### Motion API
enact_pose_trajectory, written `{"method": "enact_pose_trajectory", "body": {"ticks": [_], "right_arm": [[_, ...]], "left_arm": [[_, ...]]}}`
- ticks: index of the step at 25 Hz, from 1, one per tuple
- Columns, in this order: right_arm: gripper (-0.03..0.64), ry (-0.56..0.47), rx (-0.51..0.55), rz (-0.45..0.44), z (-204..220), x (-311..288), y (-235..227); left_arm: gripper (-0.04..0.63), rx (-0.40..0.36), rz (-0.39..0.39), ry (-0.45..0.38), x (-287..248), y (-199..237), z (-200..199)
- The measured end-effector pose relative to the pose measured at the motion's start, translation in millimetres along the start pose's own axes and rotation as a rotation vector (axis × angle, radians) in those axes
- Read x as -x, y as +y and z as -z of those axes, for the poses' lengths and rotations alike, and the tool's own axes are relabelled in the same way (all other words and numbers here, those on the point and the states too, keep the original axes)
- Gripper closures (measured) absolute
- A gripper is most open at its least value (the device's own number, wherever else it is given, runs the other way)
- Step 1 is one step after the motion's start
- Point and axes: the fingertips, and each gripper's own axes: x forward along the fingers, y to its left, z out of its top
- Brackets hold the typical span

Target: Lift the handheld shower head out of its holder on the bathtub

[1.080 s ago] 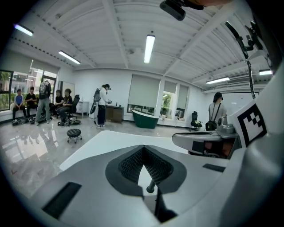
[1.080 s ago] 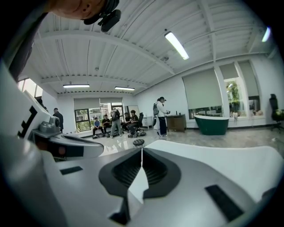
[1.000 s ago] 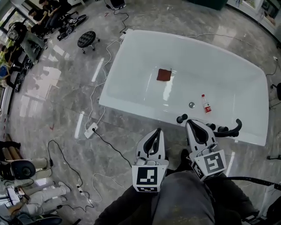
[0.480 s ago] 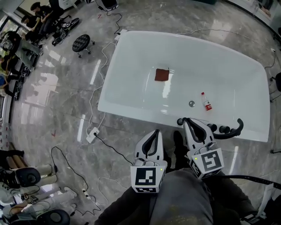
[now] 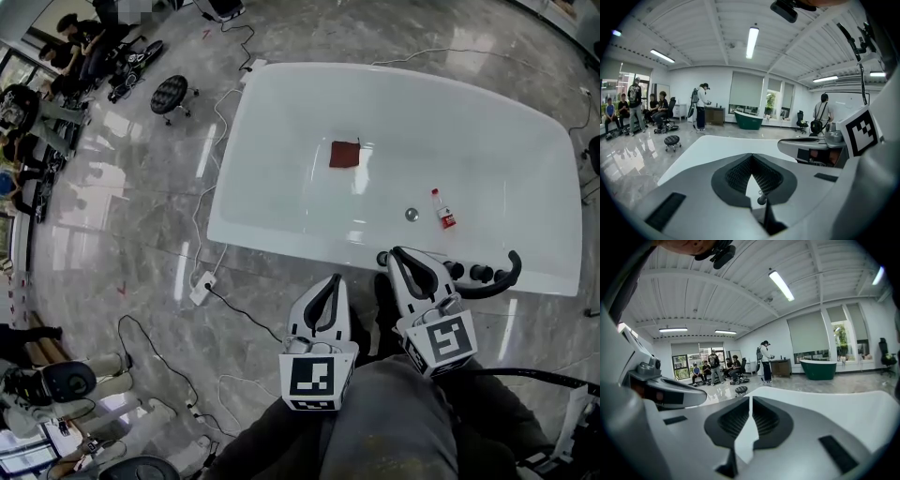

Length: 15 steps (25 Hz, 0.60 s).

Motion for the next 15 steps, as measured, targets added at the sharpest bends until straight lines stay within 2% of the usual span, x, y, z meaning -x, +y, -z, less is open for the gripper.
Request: {"method": "enact_pose_trajectory", "body": {"ticks": [10,15], "right_arm": [[0.611,0.020,0.012,-0.013,20,-6,-4],[0.542,0.049,0.024,-0.011,40,-13,-5]], "left_arm": [[0.592,0.009,-0.010,0.010,-9,0,16],[0.592,0.014,-0.009,0.036,-14,4,31]]}}
